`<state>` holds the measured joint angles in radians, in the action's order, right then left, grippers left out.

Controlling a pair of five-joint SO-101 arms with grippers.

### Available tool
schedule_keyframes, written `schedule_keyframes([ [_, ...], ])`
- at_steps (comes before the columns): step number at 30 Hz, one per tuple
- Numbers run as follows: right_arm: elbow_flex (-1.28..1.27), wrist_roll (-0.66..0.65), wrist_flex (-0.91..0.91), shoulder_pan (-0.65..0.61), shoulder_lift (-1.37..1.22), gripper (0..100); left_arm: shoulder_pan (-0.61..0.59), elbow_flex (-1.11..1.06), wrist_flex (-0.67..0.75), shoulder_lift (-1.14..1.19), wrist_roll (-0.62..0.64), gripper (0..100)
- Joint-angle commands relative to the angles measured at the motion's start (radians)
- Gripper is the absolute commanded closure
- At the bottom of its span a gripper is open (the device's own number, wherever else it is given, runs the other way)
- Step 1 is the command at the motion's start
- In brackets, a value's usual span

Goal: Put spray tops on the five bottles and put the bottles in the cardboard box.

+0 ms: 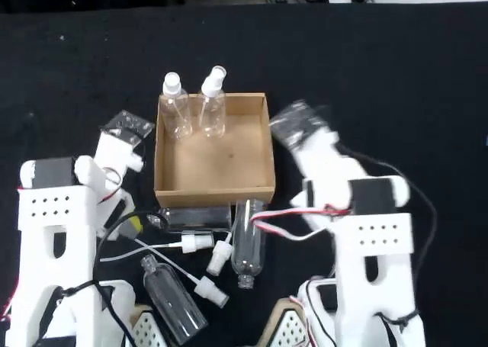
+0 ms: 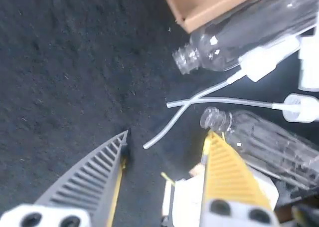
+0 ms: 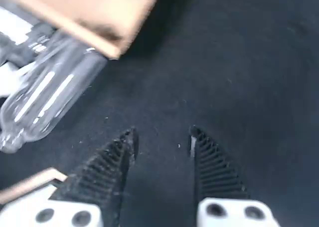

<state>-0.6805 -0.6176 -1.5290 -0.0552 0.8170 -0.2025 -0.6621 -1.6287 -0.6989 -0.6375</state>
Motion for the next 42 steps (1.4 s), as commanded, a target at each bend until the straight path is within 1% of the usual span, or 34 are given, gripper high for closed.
schedule_keyframes([
  [1, 0.050, -0.135, -0.017, -0.103, 0.015, 84.9, -0.015, -0.064, 0.015, -0.017, -0.041, 78],
  [4, 0.045, -0.141, -0.018, -0.089, 0.015, 84.9, 0.038, -0.061, -0.035, -0.017, -0.080, 78],
  [7, 0.038, -0.160, -0.020, 0.006, 0.015, 84.9, 0.174, -0.062, -0.106, -0.017, -0.192, 78],
  [9, 0.030, -0.235, -0.020, 0.112, 0.015, 84.9, 0.285, -0.073, -0.132, -0.017, -0.256, 78],
  [16, 0.028, -0.548, -0.011, 0.594, 0.013, 84.9, 0.690, -0.139, -0.129, -0.017, -0.261, 78],
  [19, 0.028, -0.672, -0.006, 0.764, 0.012, 84.9, 0.785, -0.147, -0.129, -0.017, -0.261, 78],
  [22, 0.028, -0.732, 0.041, 0.875, 0.012, 84.9, 0.837, -0.147, -0.124, -0.017, -0.261, 77],
  [24, 0.028, -0.735, 0.068, 0.913, 0.012, 84.9, 0.852, -0.153, -0.121, -0.017, -0.264, 72],
  [26, 0.028, -0.735, 0.072, 0.924, 0.012, 84.9, 0.865, -0.154, -0.121, -0.017, -0.270, 67],
  [27, 0.028, -0.735, 0.072, 0.924, 0.012, 84.9, 0.866, -0.151, -0.121, -0.017, -0.281, 67],
  [29, 0.030, -0.735, 0.072, 0.921, 0.012, 85.0, 0.883, -0.159, -0.120, -0.017, -0.344, 67],
  [32, 0.030, -0.733, 0.072, 0.919, 0.012, 85.0, 0.886, -0.180, -0.077, -0.017, -0.384, 67],
  [36, 0.033, -0.733, 0.072, 0.921, 0.012, 85.0, 0.886, -0.237, 0.038, -0.006, -0.384, 67],
  [42, 0.030, -0.733, 0.072, 0.919, 0.012, 85.1, 0.886, -0.398, 0.221, -0.012, -0.374, 67],
])
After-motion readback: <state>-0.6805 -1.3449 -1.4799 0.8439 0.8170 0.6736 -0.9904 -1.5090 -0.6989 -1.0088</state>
